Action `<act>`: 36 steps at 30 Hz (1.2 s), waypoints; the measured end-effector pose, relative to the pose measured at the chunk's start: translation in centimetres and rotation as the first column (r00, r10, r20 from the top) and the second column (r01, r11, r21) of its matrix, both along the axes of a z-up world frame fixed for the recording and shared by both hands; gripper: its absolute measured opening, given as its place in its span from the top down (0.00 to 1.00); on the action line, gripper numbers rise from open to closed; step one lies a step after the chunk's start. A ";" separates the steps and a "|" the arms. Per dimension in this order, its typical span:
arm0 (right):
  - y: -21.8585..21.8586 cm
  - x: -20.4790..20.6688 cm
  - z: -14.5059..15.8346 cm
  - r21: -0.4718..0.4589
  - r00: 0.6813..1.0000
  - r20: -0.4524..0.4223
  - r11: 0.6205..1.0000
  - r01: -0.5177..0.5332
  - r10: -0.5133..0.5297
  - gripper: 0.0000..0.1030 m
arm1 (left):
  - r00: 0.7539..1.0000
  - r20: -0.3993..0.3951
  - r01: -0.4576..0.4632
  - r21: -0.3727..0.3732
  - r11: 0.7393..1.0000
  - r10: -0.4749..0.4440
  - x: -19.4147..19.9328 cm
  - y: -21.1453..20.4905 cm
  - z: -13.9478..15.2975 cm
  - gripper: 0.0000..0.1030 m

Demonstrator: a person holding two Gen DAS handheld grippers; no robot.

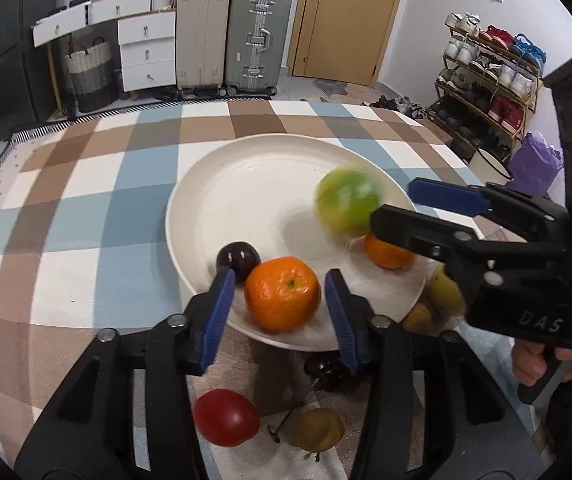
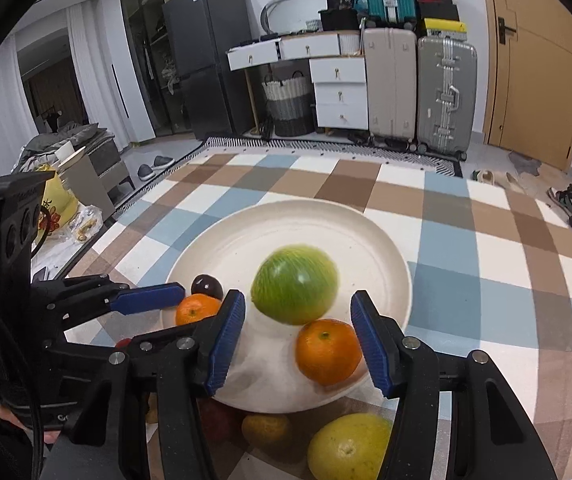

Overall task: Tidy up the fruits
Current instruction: 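Lower the orange and green fruit onto the plate and open both tools, then withdraw both tools from the plate toward the remaining fruits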

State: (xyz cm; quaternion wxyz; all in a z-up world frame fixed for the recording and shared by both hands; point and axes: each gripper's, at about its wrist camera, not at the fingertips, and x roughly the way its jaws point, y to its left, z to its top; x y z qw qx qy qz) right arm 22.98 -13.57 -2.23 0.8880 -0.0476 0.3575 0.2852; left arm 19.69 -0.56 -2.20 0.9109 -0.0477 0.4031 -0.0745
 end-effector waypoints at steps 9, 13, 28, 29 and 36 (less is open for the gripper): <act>-4.7 -3.1 2.0 0.063 0.997 0.008 0.995 0.077 -0.078 0.00 | 0.997 0.067 -0.052 0.026 0.998 0.050 -3.5 0.9 2.8 0.01; -6.7 -4.5 2.6 0.113 0.995 -0.025 0.989 0.096 -0.093 0.00 | 0.994 0.083 -0.066 0.020 0.998 0.064 -5.6 1.6 4.0 0.01; -8.3 -9.8 2.8 0.090 0.995 -0.022 0.991 0.096 -0.095 0.00 | 0.994 0.036 -0.104 0.059 0.993 0.102 -10.7 2.6 2.9 0.01; -8.3 -9.8 2.6 0.087 0.995 -0.027 0.991 0.099 -0.097 0.00 | 0.994 0.029 -0.107 0.058 0.993 0.105 -10.8 2.6 2.6 0.01; -8.6 -10.1 0.9 0.067 0.993 -0.071 0.992 0.103 -0.098 0.00 | 0.991 -0.011 -0.133 0.060 0.989 0.134 -10.8 3.0 1.0 0.01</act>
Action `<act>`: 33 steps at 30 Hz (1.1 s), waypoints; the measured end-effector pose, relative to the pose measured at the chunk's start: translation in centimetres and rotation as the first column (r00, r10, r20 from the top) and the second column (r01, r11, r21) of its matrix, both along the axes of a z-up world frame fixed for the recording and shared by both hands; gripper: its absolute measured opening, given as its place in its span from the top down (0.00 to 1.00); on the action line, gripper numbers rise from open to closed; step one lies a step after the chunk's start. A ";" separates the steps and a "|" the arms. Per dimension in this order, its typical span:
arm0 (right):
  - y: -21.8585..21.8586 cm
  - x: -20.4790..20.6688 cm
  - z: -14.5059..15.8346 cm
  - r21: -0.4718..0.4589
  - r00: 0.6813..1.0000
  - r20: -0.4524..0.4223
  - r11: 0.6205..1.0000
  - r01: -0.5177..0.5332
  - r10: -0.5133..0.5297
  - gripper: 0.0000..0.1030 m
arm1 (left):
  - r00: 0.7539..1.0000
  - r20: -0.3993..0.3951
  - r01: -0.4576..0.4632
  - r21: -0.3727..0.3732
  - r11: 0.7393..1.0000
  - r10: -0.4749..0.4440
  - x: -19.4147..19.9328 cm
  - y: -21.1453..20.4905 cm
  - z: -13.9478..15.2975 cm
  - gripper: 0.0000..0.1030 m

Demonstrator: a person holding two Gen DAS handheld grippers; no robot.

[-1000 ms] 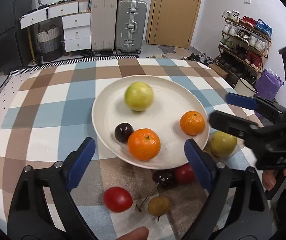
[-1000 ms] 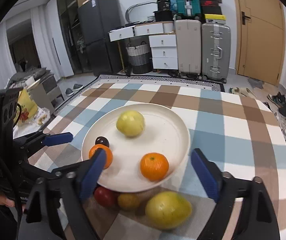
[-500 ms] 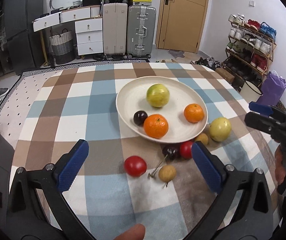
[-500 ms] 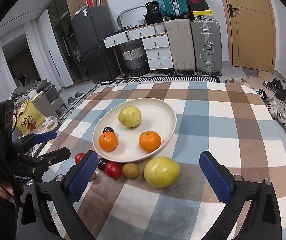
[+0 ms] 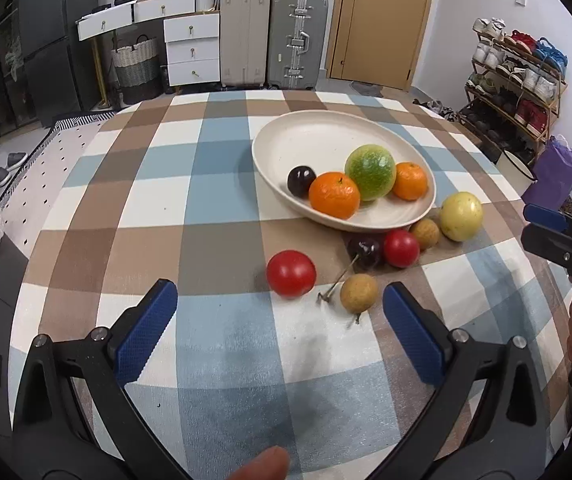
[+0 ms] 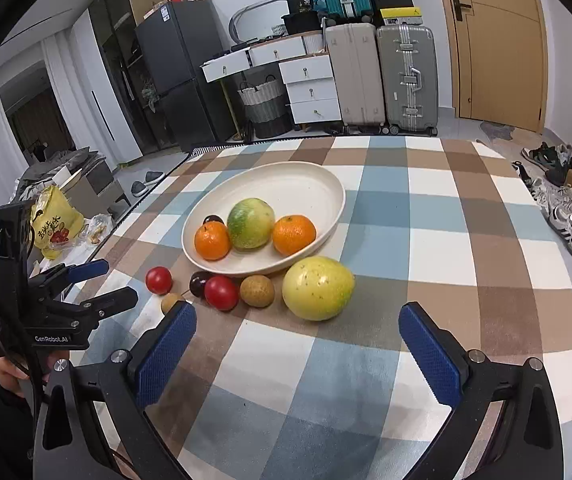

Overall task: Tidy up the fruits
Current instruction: 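Withdraw both tools from the plate toward the remaining fruits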

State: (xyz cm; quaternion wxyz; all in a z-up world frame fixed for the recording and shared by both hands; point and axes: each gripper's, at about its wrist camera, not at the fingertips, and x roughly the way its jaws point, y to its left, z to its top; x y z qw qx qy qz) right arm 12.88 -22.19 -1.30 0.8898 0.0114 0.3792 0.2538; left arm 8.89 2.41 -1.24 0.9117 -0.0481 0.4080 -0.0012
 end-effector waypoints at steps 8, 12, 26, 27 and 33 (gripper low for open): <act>0.0 0.2 -1.3 -0.010 0.999 -0.034 1.000 0.002 -0.002 0.00 | 0.998 -0.044 -0.040 -0.006 0.999 0.039 0.9 1.1 -1.7 0.01; 0.1 0.7 -1.8 -0.009 0.999 -0.049 1.000 0.007 -0.007 0.00 | 0.997 -0.062 -0.051 -0.012 0.999 0.050 1.4 1.4 -2.4 0.01; 1.0 2.5 -3.3 -0.090 0.997 -0.075 0.996 0.023 -0.029 0.00 | 0.994 -0.093 -0.062 0.003 0.998 0.062 3.1 2.1 -3.4 0.01; 1.0 2.8 -3.4 -0.091 0.996 -0.082 0.996 0.024 -0.031 0.00 | 0.993 -0.096 -0.062 0.002 0.998 0.062 3.2 2.2 -3.5 0.01; 1.0 3.8 -4.1 -0.095 0.994 -0.099 0.995 0.030 -0.040 0.00 | 0.992 -0.113 -0.057 0.006 0.998 0.057 4.2 2.2 -4.1 0.01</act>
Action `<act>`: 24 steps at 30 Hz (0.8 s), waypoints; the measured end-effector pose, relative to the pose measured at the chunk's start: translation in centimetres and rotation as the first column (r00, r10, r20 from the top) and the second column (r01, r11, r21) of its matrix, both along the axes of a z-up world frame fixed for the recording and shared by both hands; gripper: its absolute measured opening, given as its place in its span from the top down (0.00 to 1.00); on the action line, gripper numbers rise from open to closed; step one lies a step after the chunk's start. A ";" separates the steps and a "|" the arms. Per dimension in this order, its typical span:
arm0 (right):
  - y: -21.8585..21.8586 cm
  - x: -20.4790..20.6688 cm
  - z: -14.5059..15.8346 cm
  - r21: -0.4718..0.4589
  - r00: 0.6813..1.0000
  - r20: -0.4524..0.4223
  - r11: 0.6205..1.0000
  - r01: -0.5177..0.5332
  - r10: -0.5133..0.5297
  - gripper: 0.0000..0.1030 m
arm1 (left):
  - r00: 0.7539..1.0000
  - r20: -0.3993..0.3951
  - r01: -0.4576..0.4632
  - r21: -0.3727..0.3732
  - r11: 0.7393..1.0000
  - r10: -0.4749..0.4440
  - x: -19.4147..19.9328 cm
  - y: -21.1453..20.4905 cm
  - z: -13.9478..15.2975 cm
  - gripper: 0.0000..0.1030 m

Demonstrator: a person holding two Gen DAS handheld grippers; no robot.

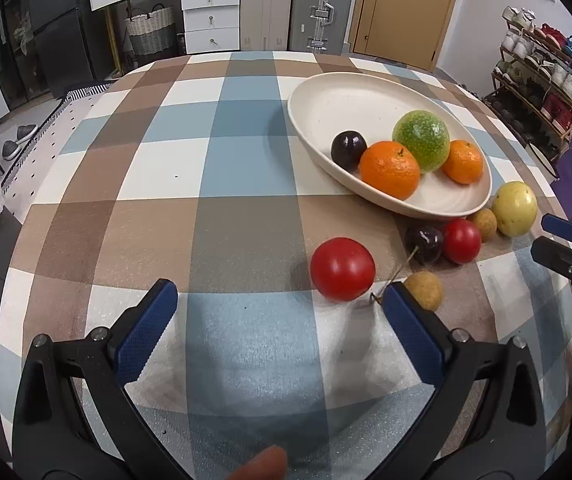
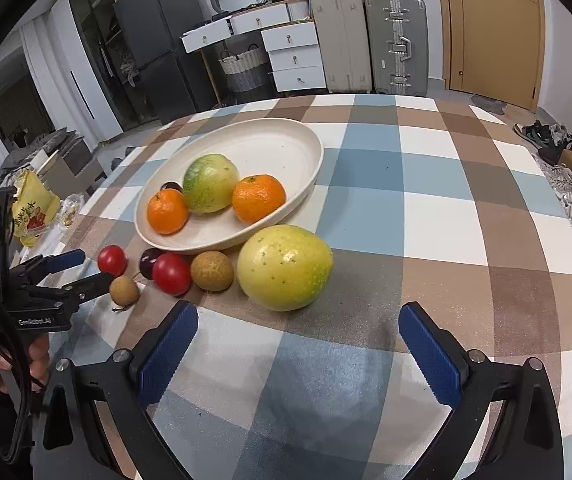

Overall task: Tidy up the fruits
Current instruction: 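Withdraw both tools from the plate toward the remaining fruits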

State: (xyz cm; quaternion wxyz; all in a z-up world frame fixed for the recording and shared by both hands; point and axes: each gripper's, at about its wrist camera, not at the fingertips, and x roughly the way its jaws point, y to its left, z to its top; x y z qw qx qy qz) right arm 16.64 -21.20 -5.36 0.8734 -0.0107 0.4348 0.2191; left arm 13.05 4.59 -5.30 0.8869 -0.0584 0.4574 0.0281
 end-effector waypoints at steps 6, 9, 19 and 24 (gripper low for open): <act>0.1 0.6 -0.6 -0.014 1.000 -0.007 1.000 0.001 -0.001 0.01 | 1.000 -0.003 0.015 0.003 1.000 -0.015 0.9 -0.3 -0.2 0.01; 0.2 1.0 -0.8 -0.010 1.000 -0.014 1.000 -0.011 0.011 0.01 | 1.000 -0.005 0.024 0.002 1.000 -0.024 1.0 -0.4 -0.3 0.01; 1.2 2.4 -1.0 -0.029 1.000 -0.019 0.999 -0.014 0.013 0.06 | 1.000 0.002 0.031 -0.004 1.000 -0.031 1.2 -0.2 -0.4 0.01; 1.7 3.0 -1.3 -0.071 1.000 -0.027 0.997 -0.001 0.000 0.20 | 0.999 0.011 0.034 -0.022 0.999 -0.034 1.1 0.1 -0.3 0.01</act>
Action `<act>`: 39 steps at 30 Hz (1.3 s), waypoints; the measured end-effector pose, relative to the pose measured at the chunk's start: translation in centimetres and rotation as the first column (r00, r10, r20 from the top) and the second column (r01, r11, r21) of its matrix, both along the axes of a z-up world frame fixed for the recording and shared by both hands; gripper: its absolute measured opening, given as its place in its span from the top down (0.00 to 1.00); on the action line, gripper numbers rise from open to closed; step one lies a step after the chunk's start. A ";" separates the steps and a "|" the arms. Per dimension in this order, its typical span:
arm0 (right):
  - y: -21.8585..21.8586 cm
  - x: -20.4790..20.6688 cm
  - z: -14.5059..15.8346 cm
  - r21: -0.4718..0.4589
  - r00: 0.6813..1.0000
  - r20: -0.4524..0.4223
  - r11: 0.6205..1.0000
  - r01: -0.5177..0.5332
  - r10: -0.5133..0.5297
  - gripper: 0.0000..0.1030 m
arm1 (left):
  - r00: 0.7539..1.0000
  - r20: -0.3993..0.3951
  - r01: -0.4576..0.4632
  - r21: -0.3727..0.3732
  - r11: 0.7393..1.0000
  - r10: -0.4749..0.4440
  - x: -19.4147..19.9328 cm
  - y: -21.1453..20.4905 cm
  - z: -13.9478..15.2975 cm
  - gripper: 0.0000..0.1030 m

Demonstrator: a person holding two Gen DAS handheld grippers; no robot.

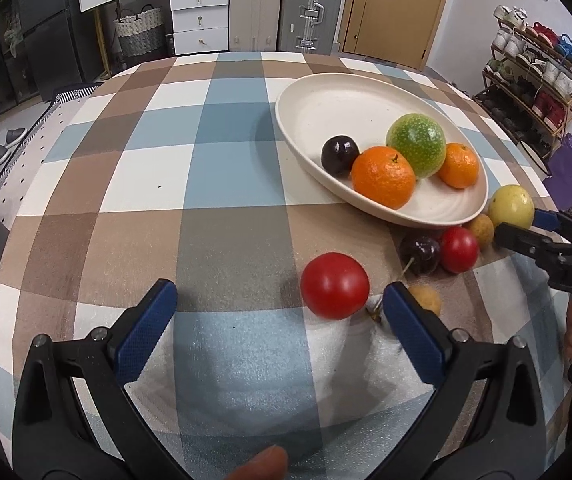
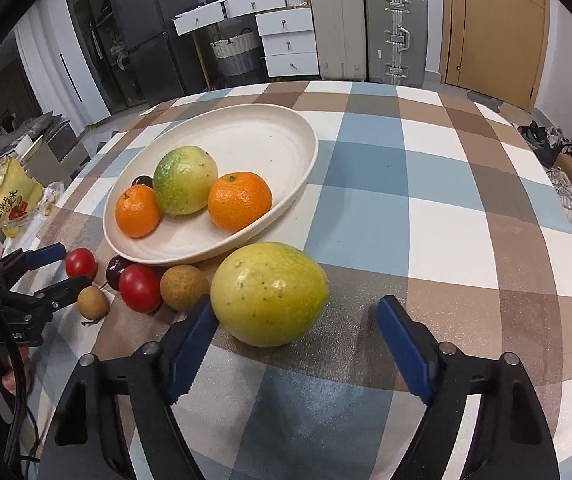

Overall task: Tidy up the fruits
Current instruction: 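Withdraw both tools from the plate toward the remaining fruits, then grasp the yellow fruit with the right tool while the left tool grasps the red tomato, then carry the yellow fruit and red tomato up over the white plate with both tools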

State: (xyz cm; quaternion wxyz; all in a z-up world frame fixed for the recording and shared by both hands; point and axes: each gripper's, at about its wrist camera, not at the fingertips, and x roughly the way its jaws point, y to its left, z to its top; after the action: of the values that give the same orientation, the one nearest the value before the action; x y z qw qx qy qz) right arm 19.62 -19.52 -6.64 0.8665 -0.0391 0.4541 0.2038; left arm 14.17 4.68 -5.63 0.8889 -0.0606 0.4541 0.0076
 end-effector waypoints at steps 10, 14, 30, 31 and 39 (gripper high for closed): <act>0.6 0.0 0.1 0.003 1.000 0.005 1.000 -0.013 0.013 0.37 | 1.000 -0.004 0.003 0.010 1.000 -0.002 0.2 0.0 -0.1 0.01; 0.9 -0.4 0.2 0.010 1.000 0.003 1.000 -0.029 0.028 0.48 | 1.000 -0.002 0.005 0.013 1.000 -0.005 0.2 0.0 0.0 0.01; 0.2 -1.7 0.2 0.045 0.999 0.018 0.998 -0.047 0.046 0.49 | 0.994 0.027 0.106 -0.015 0.994 -0.105 -0.5 -1.3 0.5 0.43; 0.2 -1.8 0.3 0.047 0.999 0.020 0.998 -0.046 0.045 0.49 | 0.993 0.027 0.114 -0.014 0.993 -0.113 -0.6 -1.4 0.6 0.51; -0.1 -2.1 0.7 0.054 0.999 0.030 0.998 -0.044 0.042 0.49 | 0.989 0.029 0.149 -0.043 0.988 -0.148 -1.1 -2.2 0.8 0.71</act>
State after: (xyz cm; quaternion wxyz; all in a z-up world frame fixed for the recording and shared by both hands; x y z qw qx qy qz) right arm 17.53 -19.64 -5.97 0.8692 -0.0281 0.4347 0.2341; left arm 13.05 2.53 -4.80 0.8911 -0.0465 0.4460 -0.0697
